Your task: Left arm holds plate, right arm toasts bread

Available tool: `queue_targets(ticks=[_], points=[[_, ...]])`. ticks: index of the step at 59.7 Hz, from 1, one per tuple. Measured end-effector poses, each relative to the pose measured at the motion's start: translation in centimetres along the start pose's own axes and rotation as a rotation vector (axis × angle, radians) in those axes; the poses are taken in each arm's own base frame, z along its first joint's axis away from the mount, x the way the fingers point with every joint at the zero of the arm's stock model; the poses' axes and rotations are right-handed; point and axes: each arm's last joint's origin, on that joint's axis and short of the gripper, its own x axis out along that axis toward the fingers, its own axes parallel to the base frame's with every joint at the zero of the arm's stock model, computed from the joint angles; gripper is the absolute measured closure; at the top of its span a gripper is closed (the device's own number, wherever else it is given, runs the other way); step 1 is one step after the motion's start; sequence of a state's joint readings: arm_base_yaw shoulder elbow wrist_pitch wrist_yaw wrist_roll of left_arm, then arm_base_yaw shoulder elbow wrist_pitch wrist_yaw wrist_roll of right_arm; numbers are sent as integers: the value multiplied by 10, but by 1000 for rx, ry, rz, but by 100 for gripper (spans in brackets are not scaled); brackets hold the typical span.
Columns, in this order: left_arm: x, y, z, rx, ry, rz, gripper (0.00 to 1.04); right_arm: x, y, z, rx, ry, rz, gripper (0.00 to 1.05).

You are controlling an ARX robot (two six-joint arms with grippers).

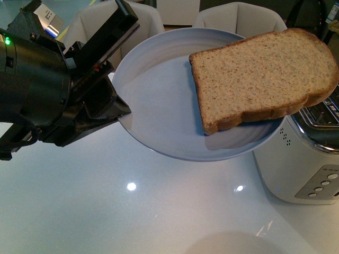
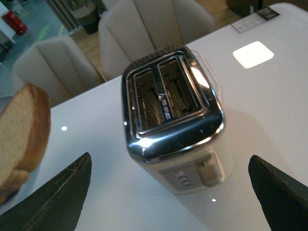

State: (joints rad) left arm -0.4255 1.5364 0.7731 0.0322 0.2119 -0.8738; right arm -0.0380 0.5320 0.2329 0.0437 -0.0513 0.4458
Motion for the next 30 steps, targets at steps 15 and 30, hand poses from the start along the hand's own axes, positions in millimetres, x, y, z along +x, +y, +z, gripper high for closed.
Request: queue_targets(ticks=[15,30], points=[[0,0,0,-3,0,0,102,40,18,3,180,102,159,9],[0,0,0,-3,0,0,102,64,37,-14,325,206,267,9]])
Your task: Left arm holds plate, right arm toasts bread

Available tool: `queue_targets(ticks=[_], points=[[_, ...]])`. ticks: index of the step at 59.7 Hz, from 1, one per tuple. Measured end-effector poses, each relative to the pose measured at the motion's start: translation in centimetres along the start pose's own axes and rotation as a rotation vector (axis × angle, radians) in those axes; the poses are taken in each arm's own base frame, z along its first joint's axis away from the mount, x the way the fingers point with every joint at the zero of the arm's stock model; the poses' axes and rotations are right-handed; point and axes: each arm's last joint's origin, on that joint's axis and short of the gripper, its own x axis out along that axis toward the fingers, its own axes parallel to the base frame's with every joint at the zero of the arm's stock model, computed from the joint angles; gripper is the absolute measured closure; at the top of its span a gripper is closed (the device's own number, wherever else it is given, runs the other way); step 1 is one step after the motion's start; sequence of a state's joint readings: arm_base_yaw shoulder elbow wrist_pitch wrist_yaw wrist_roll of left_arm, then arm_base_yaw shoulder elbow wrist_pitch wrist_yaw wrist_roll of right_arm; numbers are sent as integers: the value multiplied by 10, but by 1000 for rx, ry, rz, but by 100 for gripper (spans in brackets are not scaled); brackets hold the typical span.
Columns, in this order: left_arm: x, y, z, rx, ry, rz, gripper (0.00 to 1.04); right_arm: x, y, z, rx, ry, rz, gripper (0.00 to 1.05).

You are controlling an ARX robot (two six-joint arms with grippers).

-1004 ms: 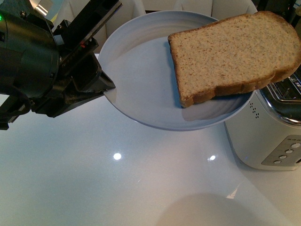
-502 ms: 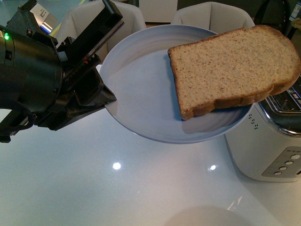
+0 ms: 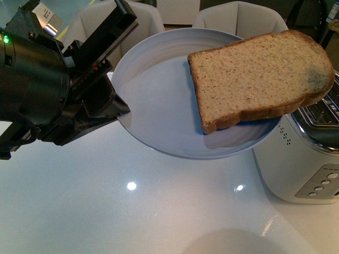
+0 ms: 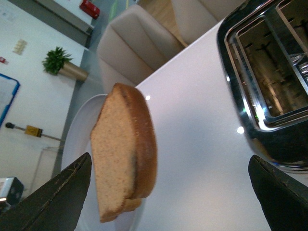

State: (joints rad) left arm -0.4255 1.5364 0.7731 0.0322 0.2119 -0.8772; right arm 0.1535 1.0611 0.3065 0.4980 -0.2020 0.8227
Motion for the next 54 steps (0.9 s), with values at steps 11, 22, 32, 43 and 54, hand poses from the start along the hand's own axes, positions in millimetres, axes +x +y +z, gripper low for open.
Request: queue_targets(ticks=[11,22,32,43,54], points=[[0,0,0,0,0,0,102,14,-1,-9,69,32,19,9],[0,0,0,0,0,0,102,21,4,-14,98,52,43,9],[0,0,0,0,0,0,102,27,11,-15,112,59,71,9],[0,0,0,0,0,0,102,32,9,-19,129,72,65,21],[0,0,0,0,0,0,102,33,9,-20,133,77,63,53]])
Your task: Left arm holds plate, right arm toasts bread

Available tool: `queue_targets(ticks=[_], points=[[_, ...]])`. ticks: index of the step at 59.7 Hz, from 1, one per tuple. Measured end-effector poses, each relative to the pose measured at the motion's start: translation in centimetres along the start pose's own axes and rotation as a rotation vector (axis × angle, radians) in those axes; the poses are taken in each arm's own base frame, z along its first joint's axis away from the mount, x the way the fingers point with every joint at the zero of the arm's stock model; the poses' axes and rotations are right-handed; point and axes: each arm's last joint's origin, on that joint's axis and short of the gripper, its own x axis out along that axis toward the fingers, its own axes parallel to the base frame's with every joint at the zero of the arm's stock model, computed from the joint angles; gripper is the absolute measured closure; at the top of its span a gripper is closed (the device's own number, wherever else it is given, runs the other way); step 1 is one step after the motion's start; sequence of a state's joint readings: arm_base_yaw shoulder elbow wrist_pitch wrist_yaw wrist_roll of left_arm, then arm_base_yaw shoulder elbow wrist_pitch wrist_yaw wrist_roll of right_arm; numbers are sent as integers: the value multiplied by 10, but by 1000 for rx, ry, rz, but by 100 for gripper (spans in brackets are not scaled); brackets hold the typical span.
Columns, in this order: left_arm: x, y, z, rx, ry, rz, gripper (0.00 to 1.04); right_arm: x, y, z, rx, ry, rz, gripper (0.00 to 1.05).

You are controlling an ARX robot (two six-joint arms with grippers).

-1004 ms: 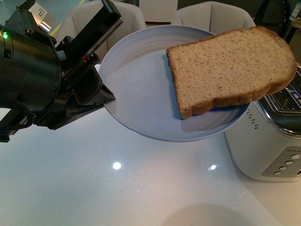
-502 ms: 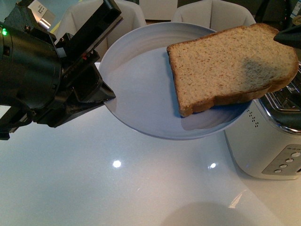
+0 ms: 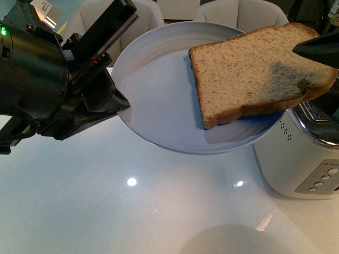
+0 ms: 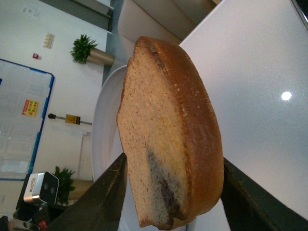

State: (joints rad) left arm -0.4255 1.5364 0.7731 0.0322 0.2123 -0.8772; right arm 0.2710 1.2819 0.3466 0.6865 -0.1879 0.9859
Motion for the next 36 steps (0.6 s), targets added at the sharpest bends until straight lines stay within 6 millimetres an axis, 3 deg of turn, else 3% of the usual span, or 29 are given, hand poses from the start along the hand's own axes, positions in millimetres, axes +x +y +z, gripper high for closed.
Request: queue_targets(ticks=[11,19,36], points=[[0,0,0,-1,0,0,102,0,0,0,9,2,7,84],[0,0,0,-1,0,0,102,-3,3,2,11,-5,14,101],[0,0,0,-1,0,-1,102,-33,29,29,-82,-117,11,102]])
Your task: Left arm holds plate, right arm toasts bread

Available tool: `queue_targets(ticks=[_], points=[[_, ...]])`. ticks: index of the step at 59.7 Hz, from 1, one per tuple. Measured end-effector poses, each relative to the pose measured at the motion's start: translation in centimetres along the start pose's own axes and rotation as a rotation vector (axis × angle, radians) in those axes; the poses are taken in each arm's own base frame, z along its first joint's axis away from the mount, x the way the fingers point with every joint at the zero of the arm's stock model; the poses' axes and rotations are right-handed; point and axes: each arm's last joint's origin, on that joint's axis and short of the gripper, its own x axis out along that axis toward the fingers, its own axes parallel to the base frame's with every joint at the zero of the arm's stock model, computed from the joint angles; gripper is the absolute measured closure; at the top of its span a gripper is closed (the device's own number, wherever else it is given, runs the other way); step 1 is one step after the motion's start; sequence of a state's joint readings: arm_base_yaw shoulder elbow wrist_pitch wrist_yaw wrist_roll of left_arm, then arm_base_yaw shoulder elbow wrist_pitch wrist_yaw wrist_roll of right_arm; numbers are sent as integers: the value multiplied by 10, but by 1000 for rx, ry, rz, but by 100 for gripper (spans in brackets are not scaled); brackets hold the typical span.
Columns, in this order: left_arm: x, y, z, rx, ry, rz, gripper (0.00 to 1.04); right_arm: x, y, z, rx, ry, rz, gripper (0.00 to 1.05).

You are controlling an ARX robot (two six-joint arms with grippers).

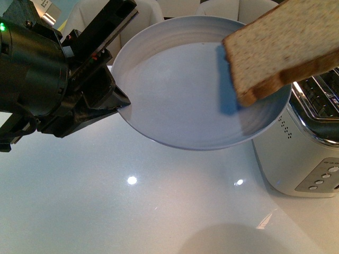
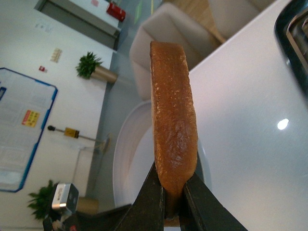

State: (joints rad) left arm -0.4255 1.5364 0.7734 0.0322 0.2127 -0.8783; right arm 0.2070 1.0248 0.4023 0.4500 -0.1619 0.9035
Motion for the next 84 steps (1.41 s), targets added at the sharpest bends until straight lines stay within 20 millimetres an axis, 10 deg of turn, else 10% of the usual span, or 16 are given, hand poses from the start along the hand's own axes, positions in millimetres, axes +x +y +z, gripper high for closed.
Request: queue_targets(ticks=[27,84], points=[[0,0,0,-2,0,0,102,-9,22,67,-398,-192,-223,102],[0,0,0,-2,0,0,102,73,-17,62,-722,-31,-475,102]])
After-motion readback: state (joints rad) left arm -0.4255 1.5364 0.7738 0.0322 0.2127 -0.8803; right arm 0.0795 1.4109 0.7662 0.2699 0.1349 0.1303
